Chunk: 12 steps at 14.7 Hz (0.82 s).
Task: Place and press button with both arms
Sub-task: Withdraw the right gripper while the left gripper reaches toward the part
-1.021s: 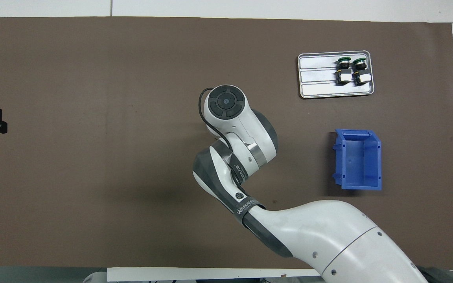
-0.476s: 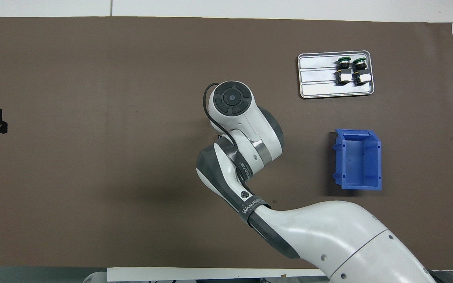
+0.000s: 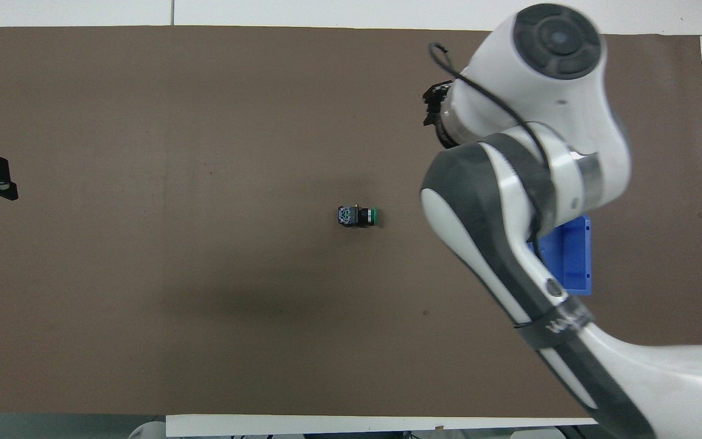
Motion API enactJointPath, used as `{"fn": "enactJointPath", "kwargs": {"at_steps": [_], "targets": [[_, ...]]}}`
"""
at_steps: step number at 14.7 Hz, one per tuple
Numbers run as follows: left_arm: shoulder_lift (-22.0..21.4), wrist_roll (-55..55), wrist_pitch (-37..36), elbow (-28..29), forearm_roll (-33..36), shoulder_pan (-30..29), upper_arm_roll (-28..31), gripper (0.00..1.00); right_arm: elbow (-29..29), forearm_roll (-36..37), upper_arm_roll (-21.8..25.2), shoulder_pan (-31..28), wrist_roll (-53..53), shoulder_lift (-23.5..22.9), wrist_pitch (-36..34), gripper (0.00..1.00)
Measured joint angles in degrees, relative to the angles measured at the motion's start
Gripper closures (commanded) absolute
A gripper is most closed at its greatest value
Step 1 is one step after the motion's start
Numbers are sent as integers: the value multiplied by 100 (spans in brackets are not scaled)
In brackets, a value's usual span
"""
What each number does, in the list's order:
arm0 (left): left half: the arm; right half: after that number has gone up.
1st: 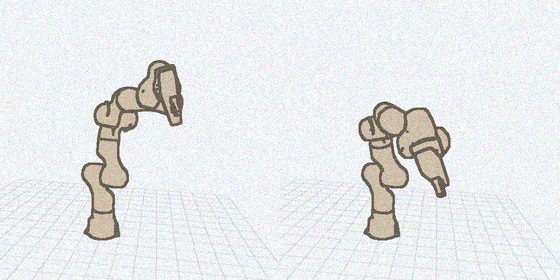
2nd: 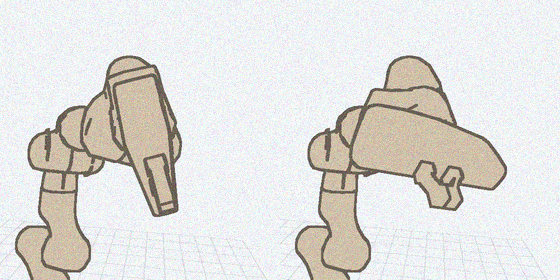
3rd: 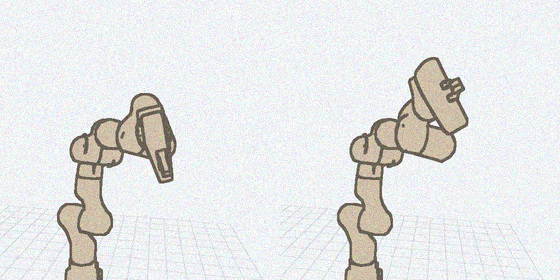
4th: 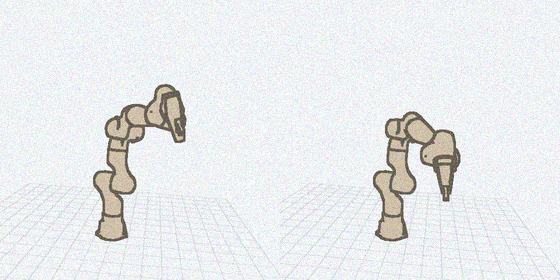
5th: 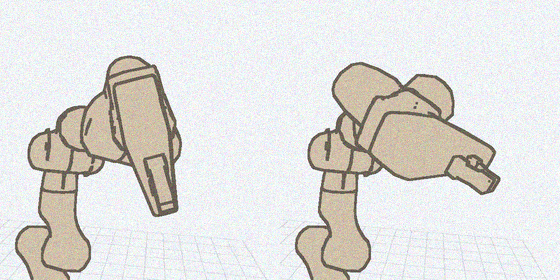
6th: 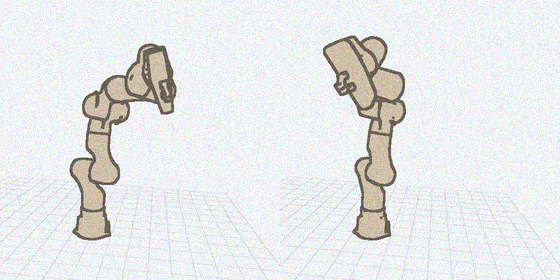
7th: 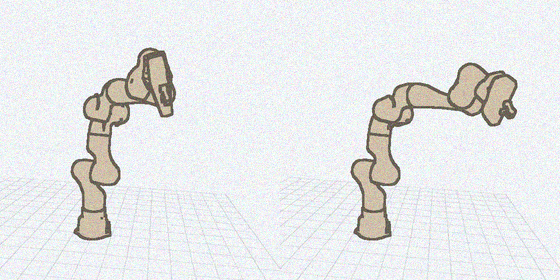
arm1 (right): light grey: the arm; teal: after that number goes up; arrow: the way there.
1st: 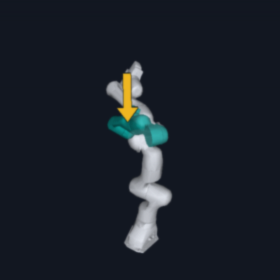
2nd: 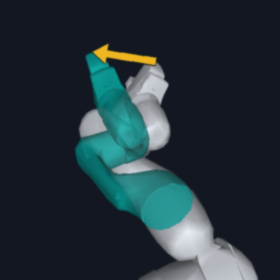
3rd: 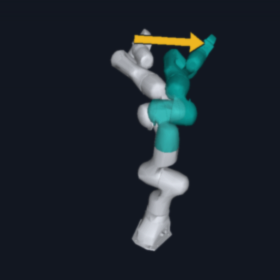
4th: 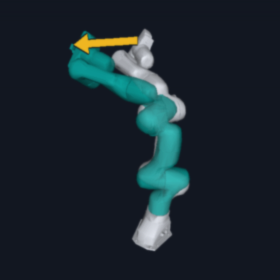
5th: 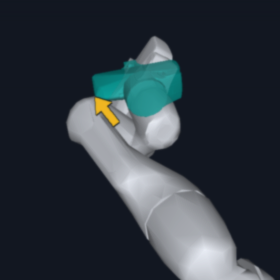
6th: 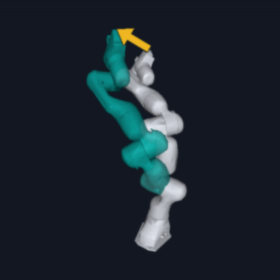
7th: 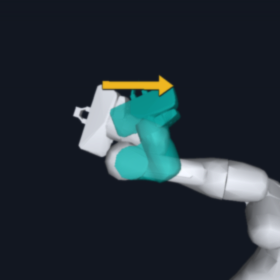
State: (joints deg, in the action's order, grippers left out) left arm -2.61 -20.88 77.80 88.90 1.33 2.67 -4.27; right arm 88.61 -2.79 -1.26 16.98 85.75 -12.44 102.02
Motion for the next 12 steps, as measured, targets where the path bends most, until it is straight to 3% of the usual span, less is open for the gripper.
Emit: {"fn": "enactJointPath", "kwargs": {"at_steps": [7,12], "targets": [[5,-3136,699,634,-274,1033,-45,0,13,11,35,-1544,-4202,1246,-1829,0],[77,-4919,1473,1155,-475,1799,-67,0,127,24,121,-2358,-7245,1425,-2197,0]]}}
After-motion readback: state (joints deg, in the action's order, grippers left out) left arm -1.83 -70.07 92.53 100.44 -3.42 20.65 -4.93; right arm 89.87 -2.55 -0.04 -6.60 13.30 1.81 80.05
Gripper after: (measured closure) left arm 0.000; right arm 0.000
